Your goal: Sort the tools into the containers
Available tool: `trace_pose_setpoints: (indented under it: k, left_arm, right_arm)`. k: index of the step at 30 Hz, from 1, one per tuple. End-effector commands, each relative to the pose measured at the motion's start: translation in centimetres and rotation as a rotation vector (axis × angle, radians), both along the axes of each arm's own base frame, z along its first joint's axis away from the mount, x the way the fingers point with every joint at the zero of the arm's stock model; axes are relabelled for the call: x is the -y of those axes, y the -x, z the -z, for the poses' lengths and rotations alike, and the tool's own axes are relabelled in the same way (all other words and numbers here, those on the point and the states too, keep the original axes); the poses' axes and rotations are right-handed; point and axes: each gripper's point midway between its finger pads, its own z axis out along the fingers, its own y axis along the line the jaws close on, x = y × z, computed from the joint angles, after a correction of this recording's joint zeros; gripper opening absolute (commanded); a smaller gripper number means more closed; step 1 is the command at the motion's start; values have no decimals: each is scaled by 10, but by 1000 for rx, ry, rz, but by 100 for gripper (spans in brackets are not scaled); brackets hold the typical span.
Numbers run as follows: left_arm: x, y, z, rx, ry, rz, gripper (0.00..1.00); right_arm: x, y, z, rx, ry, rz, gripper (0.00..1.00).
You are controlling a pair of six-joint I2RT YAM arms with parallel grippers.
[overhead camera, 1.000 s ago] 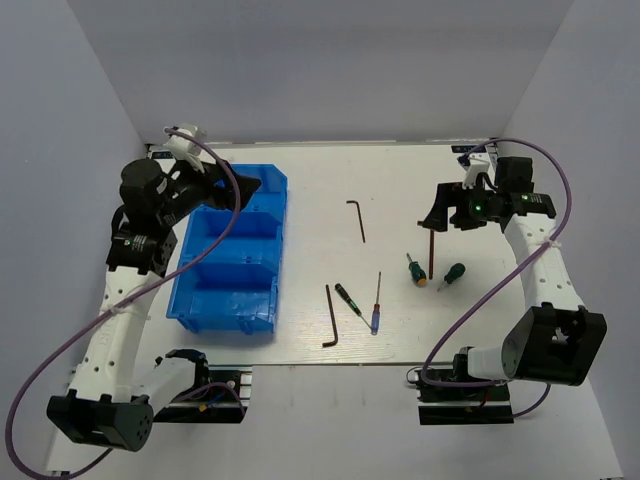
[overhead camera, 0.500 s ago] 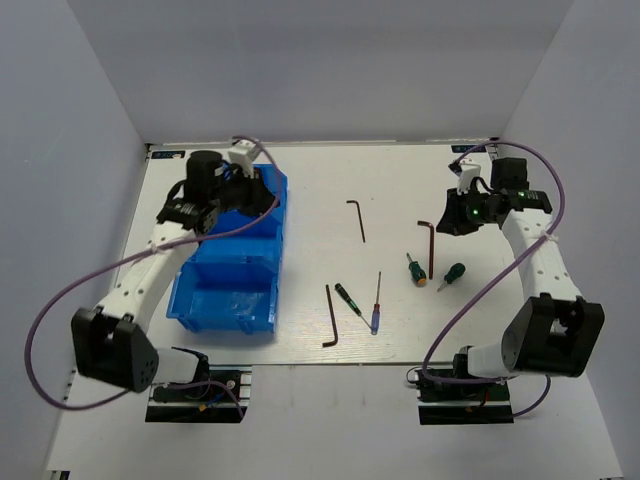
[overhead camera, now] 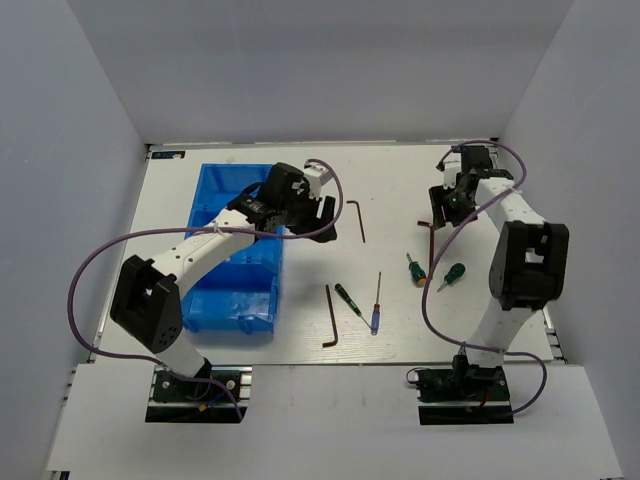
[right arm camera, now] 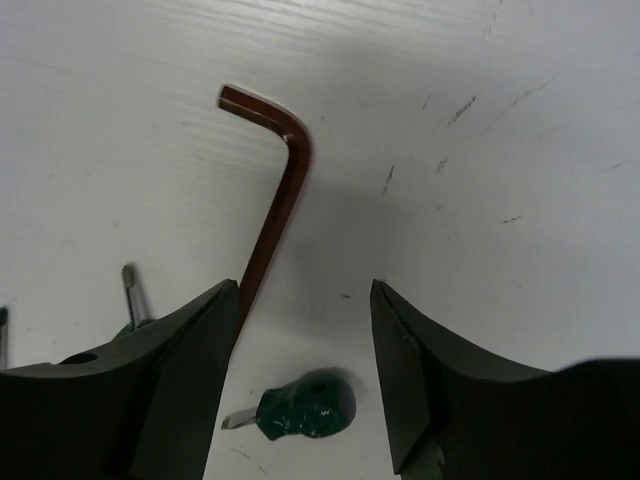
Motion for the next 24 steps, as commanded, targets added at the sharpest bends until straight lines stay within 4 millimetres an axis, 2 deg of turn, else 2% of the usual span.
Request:
trace_pose_setpoints:
  k: [1,5,6,10,15,16,17,18,20,21,24]
  left_arm:
    - [5,-4,-23,44,25,-93,78]
    - [4,-3,-21,49,-5,-137,78]
    - [6,-1,-25,59,-3,-134,78]
    - [1,3,-35,77,-23,-141,78]
    - [-4,6,-38,99,-23,-143,78]
    - [-6,7,-33,90,-31,-143,78]
    - [-6,8,-27,88,-33,-142,78]
    - [-7,7,-31,98,-32,-150,78]
    - [-7,7,-29,99,-30,-150,78]
    - [-6,6,-35,116,-15,-151,78]
    - [-10,3,-32,121,-22,-154,78]
  right_arm:
    - [12,-13,19,-5,46,105,60]
    - [11,-5,50,-27,43,151,58]
    - [-2,-7,51,-20,35,127,58]
    - [-20,-6,54,-46,-12,123,58]
    - [-30,-3,66,-92,18,118,58]
    - [-34,0,71,-108,28,107,58]
    - [-29,4,75,-118,71,121,56]
    - [-18,2,79,-107,144,149,52]
    - [-13,9,85,-138,180,193,52]
    - [-12,11,86,-144,177,207,51]
    - [-7,27,93,-196,194,244,48]
